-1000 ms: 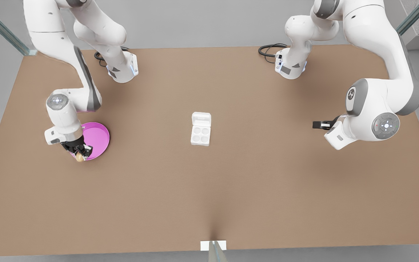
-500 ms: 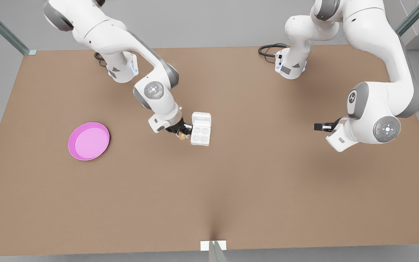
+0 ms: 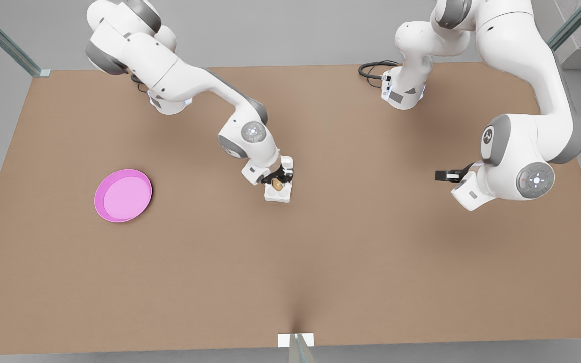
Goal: Pack egg into the box and close the box lid
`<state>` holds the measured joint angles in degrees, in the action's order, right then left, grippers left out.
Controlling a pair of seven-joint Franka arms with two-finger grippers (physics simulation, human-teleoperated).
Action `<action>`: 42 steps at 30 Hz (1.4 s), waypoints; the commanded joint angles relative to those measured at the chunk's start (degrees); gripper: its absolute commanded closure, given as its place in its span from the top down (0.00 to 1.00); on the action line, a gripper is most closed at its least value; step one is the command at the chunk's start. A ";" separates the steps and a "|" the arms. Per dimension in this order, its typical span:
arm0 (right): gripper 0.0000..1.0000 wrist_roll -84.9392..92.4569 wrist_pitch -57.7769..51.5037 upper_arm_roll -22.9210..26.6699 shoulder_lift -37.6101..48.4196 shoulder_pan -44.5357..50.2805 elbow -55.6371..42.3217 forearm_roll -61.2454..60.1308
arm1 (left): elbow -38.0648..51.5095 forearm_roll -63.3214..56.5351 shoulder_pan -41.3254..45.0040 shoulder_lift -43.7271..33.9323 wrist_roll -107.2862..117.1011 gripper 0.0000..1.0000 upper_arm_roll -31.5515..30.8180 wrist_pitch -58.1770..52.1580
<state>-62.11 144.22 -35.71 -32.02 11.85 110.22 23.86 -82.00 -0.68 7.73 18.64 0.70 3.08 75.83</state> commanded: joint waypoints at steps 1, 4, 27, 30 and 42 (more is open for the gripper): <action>0.52 -0.47 -0.52 0.03 -0.32 0.11 0.08 1.18 | 0.00 -0.02 0.00 0.00 0.00 1.00 0.00 0.02; 0.53 -0.56 -0.43 0.12 -2.52 0.11 -0.27 4.09 | 0.00 -0.02 0.00 0.00 0.09 1.00 0.00 -0.07; 1.00 60.97 -62.04 43.01 24.80 -11.76 -28.05 -25.53 | 6.33 12.98 26.89 1.84 30.49 0.21 -15.03 -3.06; 1.00 57.98 -58.35 40.37 28.77 -13.87 -21.89 -25.53 | 5.98 13.69 35.15 7.47 39.64 0.21 -14.94 11.08; 1.00 58.06 -54.14 40.19 25.95 -12.99 -24.09 -25.97 | -1.67 2.26 39.29 16.87 39.02 0.21 -14.94 28.58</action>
<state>-4.04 90.15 4.48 -6.08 -0.88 86.13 -2.11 -83.80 3.13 46.98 35.76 39.73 -11.78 104.59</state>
